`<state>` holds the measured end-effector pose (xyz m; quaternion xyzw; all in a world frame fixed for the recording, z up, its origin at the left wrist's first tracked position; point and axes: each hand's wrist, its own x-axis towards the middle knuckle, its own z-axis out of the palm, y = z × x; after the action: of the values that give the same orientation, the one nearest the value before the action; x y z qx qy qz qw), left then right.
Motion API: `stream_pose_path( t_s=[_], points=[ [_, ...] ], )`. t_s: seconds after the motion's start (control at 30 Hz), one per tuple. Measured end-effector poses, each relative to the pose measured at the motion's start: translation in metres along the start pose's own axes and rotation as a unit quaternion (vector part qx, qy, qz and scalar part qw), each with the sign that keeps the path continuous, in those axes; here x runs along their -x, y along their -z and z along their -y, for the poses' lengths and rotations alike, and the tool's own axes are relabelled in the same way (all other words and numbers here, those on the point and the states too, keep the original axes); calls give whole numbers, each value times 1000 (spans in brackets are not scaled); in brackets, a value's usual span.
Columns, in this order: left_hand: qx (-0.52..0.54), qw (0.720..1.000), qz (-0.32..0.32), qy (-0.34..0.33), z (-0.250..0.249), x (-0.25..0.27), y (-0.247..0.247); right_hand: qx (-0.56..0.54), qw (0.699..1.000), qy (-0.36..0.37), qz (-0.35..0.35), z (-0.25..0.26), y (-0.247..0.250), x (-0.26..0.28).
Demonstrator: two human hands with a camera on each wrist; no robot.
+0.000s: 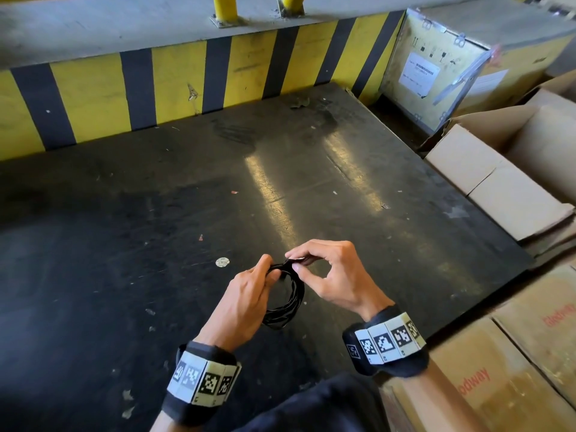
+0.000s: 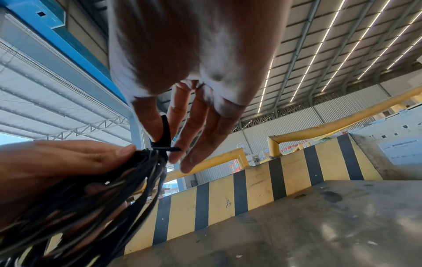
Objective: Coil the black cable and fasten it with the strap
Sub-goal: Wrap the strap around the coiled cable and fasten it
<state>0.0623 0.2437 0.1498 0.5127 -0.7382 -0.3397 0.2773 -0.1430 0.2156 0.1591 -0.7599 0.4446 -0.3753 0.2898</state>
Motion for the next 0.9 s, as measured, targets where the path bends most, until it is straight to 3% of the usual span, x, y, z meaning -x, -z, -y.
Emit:
stream_pose_path(
  t_s=[0.27,0.5,0.67,0.73,0.9],
  points=[
    [32,999,-11,-2,-2,-3,-1,-35,995,-97,0,4,-4,1],
    [62,998,-15,14,-6,-4,-6,-113,981,-141,70,8,3,-3],
    [86,995,-15,40,-6,-7,-7,-107,979,-105,136,10,12,2],
    [90,995,-7,45,-6,-9,-8,-103,982,-96,127,7,11,3],
    [125,990,11,63,-8,-13,-12,-72,995,-69,31,0,3,3]
  ],
)
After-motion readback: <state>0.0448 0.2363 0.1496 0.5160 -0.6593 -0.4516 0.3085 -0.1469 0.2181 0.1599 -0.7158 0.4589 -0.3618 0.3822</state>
